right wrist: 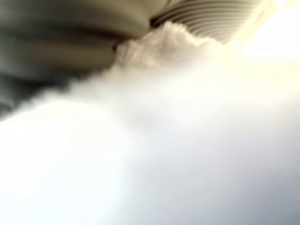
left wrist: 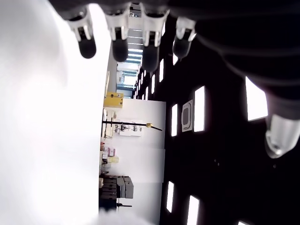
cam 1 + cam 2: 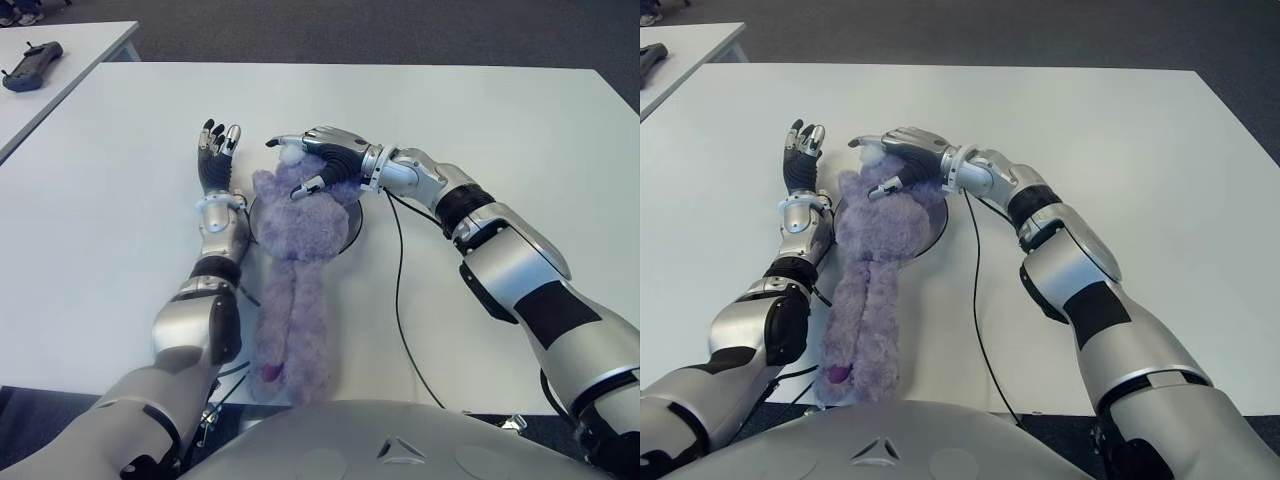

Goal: Put the doll into the plate.

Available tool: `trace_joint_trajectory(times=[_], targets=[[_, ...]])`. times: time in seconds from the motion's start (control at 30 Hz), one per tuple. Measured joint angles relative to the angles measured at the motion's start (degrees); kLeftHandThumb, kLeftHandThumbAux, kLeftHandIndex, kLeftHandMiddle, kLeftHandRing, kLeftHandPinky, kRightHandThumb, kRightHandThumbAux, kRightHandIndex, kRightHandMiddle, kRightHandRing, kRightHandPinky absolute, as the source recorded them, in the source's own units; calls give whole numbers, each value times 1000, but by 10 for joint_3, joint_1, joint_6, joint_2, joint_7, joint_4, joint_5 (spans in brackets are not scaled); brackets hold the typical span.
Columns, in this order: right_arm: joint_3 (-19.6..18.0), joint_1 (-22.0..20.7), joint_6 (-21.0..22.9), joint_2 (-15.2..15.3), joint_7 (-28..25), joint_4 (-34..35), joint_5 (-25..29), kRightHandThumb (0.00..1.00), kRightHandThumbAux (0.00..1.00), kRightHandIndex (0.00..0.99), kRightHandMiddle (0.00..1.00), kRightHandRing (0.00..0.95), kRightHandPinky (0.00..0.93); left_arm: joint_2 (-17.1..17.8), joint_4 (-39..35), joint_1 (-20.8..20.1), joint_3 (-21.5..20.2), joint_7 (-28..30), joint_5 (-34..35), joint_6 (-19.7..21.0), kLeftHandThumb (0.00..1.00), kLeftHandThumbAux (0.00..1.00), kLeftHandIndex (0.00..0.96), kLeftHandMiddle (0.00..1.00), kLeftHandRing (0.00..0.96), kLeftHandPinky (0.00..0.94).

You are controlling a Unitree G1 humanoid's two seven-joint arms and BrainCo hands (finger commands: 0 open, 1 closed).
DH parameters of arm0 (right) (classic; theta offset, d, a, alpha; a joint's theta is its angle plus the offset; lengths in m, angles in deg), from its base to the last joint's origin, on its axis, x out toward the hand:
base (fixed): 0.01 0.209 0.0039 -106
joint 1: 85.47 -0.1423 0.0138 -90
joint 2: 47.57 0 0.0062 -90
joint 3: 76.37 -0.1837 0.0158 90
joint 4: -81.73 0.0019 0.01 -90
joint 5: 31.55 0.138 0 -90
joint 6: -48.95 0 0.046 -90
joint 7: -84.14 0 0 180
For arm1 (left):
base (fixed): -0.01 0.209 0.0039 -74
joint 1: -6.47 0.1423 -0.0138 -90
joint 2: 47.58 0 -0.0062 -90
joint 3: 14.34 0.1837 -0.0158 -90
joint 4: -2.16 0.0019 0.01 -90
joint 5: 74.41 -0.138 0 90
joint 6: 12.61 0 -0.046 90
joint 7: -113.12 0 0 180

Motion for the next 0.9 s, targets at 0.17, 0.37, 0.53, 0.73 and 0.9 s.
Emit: trace_joint_trajectory(times=[0.17, 0.37, 0.53, 0.73, 0.9], targets=[[12, -5, 2, 2, 0, 0, 0, 65, 238, 0, 0, 0, 0, -1, 0, 0, 0, 0, 0, 0, 0, 490, 28, 135, 84, 4], [20, -10, 5, 3, 0, 0, 0, 68, 232, 0, 0, 0, 0, -1, 0, 0, 0, 0, 0, 0, 0, 494, 31, 136, 84, 0], [23, -11, 7, 4, 0, 0, 0, 64, 229, 0, 0, 0, 0, -2, 0, 0, 0, 0, 0, 0, 0, 488, 31, 136, 84, 0], [25, -12, 7, 6, 2, 3, 0, 51, 233, 0, 0, 0, 0, -2, 0, 0, 0, 0, 0, 0, 0, 479, 30, 129, 79, 0], [24, -11, 7, 8, 2, 7, 1, 41, 252, 0, 0, 0, 0, -2, 0, 0, 0, 0, 0, 0, 0, 479, 34, 129, 80, 0]])
